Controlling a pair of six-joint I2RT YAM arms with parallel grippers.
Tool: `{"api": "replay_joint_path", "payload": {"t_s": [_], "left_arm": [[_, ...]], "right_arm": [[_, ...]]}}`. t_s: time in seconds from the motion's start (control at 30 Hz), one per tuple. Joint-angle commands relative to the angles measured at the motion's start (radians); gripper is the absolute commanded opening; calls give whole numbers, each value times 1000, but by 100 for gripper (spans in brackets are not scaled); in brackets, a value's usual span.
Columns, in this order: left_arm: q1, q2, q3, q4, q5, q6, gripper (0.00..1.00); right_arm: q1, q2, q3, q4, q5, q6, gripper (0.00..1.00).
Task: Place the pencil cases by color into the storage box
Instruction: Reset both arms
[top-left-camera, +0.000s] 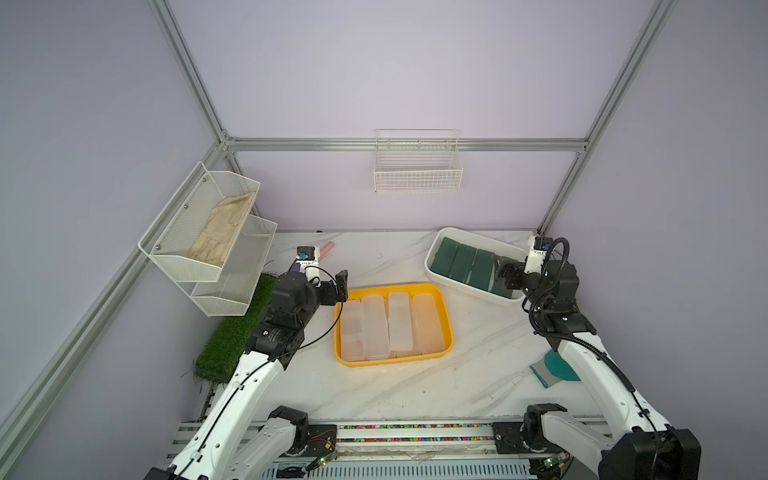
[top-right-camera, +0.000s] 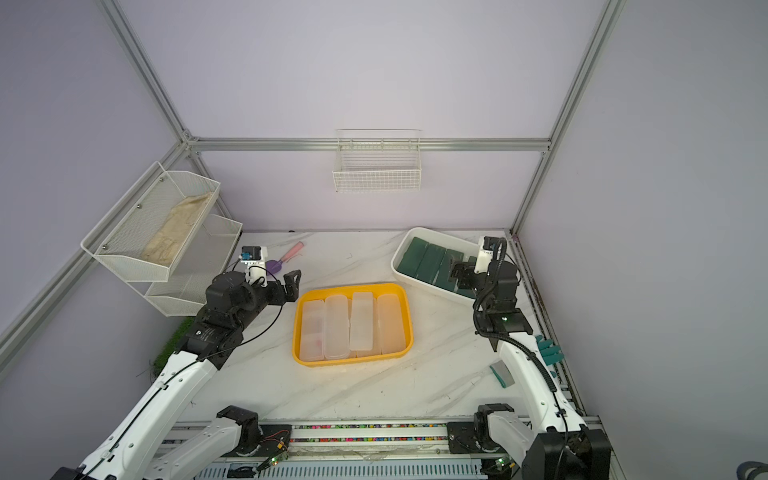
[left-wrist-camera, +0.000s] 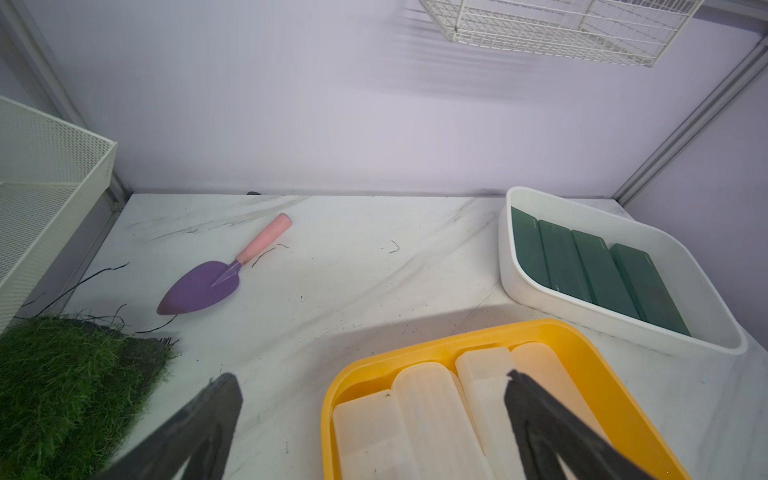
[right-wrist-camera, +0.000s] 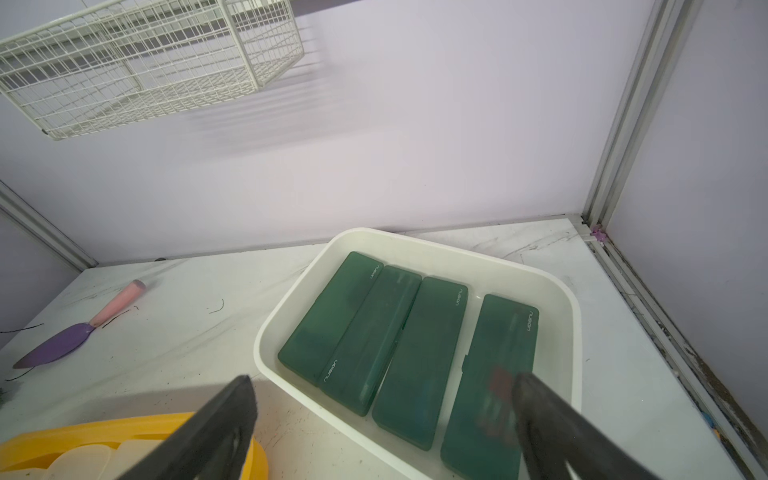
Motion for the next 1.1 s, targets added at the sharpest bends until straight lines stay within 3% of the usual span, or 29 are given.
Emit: {"api": "replay_joint_path", "payload": {"t_s": [0.0, 0.2, 0.43, 0.73, 1.07], "left_arm": [[52, -25, -99, 168, -21, 29, 100], [173, -2, -205, 290, 2, 42, 100], [212, 74, -280, 400, -44, 33, 100], [278, 239, -318, 521, -56, 53, 100], [290, 443, -372, 841, -9, 160, 100]], "right_arm": [[6, -40, -50, 143, 6, -28, 97], [6, 15, -114, 213, 2, -13, 97], [6, 55, -243, 361, 74, -48, 97], [4, 327, -324, 695, 79, -111, 97], [-2, 566, -350, 952, 70, -118, 97]]}}
